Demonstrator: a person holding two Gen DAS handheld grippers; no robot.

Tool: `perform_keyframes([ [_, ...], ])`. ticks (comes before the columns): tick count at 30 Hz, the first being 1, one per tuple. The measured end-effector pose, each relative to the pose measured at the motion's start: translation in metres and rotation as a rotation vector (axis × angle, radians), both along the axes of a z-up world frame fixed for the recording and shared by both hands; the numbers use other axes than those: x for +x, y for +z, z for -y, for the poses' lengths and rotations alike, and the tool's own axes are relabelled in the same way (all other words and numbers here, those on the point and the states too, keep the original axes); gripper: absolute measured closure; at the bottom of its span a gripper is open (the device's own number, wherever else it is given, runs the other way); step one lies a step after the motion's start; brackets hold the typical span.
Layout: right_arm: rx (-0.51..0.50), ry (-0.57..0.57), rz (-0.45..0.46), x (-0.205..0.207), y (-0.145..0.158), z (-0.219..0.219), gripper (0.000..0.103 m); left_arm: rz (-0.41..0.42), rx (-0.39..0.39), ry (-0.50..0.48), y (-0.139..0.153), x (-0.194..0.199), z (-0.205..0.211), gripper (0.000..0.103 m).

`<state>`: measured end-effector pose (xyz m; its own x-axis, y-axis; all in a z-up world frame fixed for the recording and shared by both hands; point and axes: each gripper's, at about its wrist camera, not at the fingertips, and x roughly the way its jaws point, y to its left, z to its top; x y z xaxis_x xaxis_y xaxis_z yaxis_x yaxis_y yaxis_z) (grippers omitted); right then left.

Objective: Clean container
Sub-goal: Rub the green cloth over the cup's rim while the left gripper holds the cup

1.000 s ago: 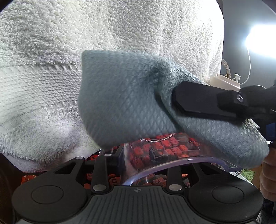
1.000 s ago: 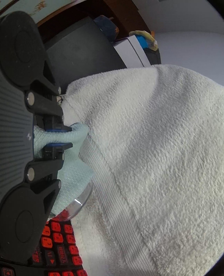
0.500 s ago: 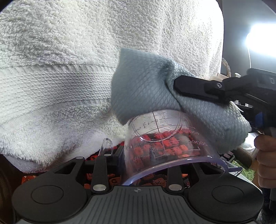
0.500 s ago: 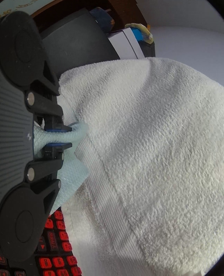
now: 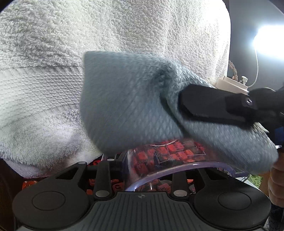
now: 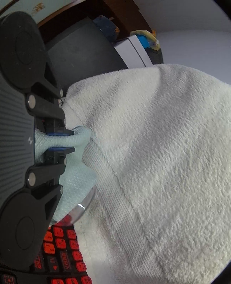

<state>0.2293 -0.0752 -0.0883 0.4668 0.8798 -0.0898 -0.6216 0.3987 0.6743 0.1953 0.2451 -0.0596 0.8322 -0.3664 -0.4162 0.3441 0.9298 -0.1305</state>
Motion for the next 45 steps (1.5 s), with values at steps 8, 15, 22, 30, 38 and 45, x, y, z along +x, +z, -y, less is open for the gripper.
perform_keyframes([
  [8, -0.029, -0.016, 0.032, -0.004, 0.002, 0.000, 0.093, 0.001, 0.008, 0.002, 0.004, 0.007, 0.017, 0.073],
  [15, 0.011, -0.164, -0.006, 0.005, -0.001, 0.020, 0.093, 0.002, 0.013, 0.004, 0.006, 0.006, 0.020, 0.073],
  [22, 0.044, -0.186, -0.049, 0.009, -0.004, 0.023, 0.093, 0.001, 0.010, 0.003, 0.004, -0.004, 0.008, 0.073],
  [30, 0.028, -0.068, -0.034, 0.003, -0.001, 0.008, 0.093, -0.001, 0.005, 0.002, 0.002, -0.005, 0.008, 0.073],
  [38, -0.006, -0.001, 0.002, -0.001, 0.002, 0.001, 0.093, 0.000, 0.007, 0.002, 0.001, -0.004, 0.014, 0.073],
  [45, 0.008, -0.108, -0.007, 0.003, 0.000, 0.014, 0.094, 0.001, 0.009, 0.001, 0.000, -0.009, 0.013, 0.073],
])
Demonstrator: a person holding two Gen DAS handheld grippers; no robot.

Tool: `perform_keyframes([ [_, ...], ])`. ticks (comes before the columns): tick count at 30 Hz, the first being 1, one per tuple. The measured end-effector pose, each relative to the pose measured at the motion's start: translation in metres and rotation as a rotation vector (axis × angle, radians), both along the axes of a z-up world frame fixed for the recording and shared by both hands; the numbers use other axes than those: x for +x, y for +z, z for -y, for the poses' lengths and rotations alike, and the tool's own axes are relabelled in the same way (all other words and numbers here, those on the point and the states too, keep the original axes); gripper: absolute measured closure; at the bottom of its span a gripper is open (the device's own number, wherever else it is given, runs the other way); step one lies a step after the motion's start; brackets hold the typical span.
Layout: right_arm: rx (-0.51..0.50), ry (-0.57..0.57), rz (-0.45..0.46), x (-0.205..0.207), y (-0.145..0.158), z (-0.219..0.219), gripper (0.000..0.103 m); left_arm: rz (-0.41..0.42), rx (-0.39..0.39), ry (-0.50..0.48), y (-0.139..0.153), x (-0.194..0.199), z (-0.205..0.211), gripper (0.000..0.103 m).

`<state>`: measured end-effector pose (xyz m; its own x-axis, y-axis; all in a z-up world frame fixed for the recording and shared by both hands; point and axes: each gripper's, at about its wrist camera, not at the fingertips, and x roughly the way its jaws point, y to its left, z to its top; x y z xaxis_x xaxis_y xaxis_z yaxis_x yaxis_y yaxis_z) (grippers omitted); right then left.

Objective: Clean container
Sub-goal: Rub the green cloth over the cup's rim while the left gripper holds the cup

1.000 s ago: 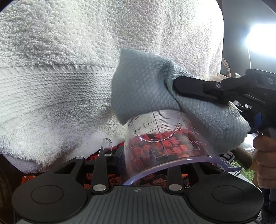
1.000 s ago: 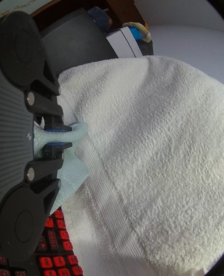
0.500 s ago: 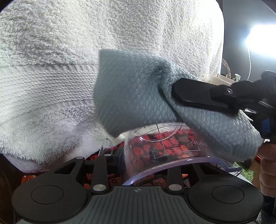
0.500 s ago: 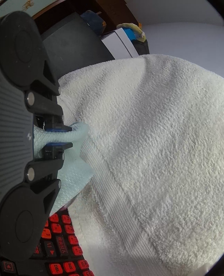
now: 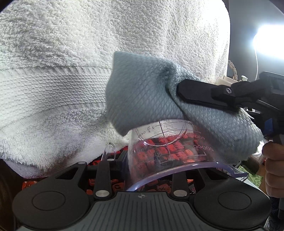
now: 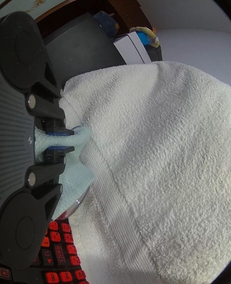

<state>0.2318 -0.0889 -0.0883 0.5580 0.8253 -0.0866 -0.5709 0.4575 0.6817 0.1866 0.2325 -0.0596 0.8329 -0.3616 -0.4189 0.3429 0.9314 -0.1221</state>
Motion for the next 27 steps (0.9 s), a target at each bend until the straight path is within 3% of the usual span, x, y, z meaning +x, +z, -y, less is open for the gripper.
perform_keyframes([
  [9, 0.050, -0.083, -0.043, 0.007, -0.006, 0.011, 0.094, 0.000, 0.002, 0.004, -0.003, -0.022, -0.018, 0.073],
  [14, 0.061, -0.075, -0.053, 0.007, -0.006, 0.008, 0.093, -0.001, 0.001, 0.004, 0.001, -0.010, 0.004, 0.073],
  [27, 0.017, 0.176, -0.034, -0.001, -0.001, -0.018, 0.093, -0.001, -0.003, 0.003, 0.005, 0.012, 0.035, 0.073],
])
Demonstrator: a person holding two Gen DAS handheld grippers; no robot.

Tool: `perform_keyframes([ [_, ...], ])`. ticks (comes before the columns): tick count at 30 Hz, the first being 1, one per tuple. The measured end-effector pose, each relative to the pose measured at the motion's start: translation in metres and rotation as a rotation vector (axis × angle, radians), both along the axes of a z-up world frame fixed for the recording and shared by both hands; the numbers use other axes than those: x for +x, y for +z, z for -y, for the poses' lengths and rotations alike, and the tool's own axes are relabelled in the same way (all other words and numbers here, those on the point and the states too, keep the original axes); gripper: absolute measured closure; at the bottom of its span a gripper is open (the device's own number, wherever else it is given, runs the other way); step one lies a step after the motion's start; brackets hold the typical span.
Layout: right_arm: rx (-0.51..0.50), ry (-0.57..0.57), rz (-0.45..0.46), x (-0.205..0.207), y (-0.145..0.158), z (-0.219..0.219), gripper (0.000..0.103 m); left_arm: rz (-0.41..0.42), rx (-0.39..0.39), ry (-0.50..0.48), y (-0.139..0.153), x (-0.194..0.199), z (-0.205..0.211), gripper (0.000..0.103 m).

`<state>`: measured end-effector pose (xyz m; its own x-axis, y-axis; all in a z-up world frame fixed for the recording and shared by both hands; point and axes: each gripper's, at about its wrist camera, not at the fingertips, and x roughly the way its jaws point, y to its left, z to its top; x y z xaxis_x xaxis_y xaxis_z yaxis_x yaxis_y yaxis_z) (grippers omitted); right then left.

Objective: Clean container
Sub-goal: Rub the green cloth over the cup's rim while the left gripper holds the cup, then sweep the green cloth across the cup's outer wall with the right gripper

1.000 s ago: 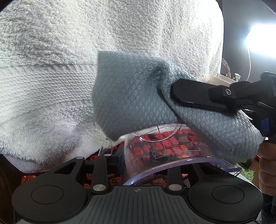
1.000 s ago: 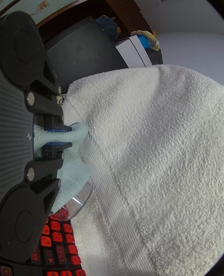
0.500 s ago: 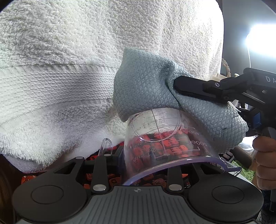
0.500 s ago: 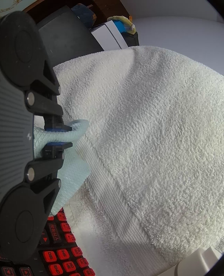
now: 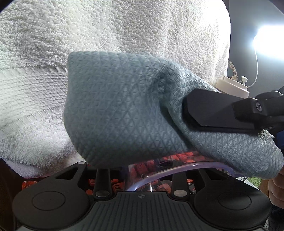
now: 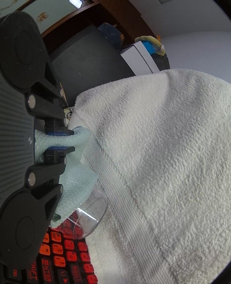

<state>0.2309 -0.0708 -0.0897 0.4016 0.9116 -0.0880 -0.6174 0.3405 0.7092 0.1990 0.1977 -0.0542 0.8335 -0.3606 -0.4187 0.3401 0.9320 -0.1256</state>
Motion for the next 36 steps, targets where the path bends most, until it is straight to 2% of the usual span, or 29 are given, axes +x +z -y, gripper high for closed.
perform_keyframes([
  [4, -0.014, -0.004, 0.012, -0.002, 0.002, 0.000, 0.093, 0.000, -0.002, 0.000, 0.001, 0.008, 0.010, 0.073],
  [11, -0.023, -0.090, 0.034, 0.003, 0.000, 0.017, 0.093, 0.001, 0.002, -0.001, 0.003, 0.015, 0.016, 0.073],
  [18, -0.031, -0.177, 0.057, 0.009, -0.001, 0.035, 0.093, 0.002, 0.007, -0.002, 0.002, 0.008, 0.012, 0.072],
  [22, -0.058, -0.211, 0.096, -0.003, -0.002, 0.037, 0.091, 0.001, 0.004, -0.002, 0.002, 0.005, 0.013, 0.072],
  [36, -0.060, -0.078, 0.153, -0.029, 0.000, 0.019, 0.091, -0.001, -0.005, -0.004, 0.003, 0.011, 0.027, 0.072],
])
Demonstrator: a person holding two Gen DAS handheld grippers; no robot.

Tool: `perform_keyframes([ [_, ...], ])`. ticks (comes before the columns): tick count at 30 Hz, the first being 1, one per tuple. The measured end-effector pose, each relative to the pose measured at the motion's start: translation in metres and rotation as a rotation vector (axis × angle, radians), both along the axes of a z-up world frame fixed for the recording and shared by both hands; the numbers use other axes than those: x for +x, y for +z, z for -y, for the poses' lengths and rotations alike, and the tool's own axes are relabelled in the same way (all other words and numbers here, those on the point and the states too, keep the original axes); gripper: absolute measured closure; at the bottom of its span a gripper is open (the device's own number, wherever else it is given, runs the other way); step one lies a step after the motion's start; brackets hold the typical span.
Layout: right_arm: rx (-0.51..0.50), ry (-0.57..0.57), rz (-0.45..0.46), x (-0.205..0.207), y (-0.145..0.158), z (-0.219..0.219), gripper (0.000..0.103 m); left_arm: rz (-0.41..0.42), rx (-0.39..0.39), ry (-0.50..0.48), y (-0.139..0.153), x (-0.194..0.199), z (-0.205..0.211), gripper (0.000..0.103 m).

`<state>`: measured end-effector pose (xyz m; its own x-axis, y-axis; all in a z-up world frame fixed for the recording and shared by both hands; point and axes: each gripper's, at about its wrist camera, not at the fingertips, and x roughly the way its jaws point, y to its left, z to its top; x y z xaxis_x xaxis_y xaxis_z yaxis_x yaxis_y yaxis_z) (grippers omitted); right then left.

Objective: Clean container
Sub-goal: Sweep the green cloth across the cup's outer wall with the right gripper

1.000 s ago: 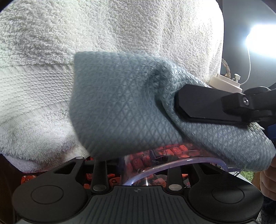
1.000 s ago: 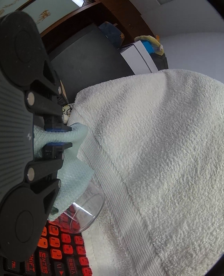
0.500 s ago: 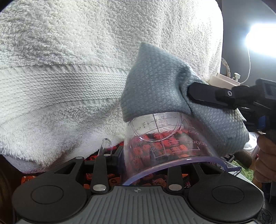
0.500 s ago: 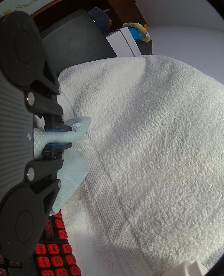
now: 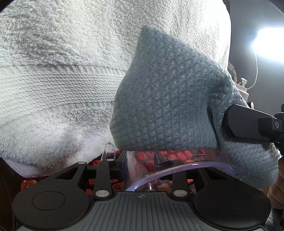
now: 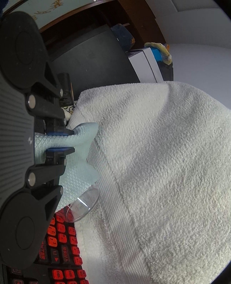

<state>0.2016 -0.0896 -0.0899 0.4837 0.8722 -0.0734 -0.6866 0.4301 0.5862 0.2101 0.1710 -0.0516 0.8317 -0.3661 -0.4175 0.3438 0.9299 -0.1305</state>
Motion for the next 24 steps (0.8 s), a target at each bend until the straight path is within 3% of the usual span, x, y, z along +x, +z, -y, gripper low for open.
perform_keyframes([
  [7, -0.041, -0.089, 0.039, -0.002, 0.002, 0.002, 0.091, 0.002, 0.002, -0.001, 0.000, -0.001, 0.007, 0.072],
  [13, -0.028, -0.188, -0.004, 0.009, -0.002, 0.016, 0.091, 0.004, -0.003, -0.002, 0.000, 0.000, 0.010, 0.072],
  [17, -0.003, -0.178, -0.037, 0.012, -0.004, 0.017, 0.091, 0.004, -0.009, 0.009, 0.000, 0.015, 0.019, 0.073],
  [24, 0.035, -0.045, -0.067, 0.006, -0.004, 0.007, 0.091, 0.000, -0.031, 0.022, 0.000, 0.020, 0.015, 0.081],
])
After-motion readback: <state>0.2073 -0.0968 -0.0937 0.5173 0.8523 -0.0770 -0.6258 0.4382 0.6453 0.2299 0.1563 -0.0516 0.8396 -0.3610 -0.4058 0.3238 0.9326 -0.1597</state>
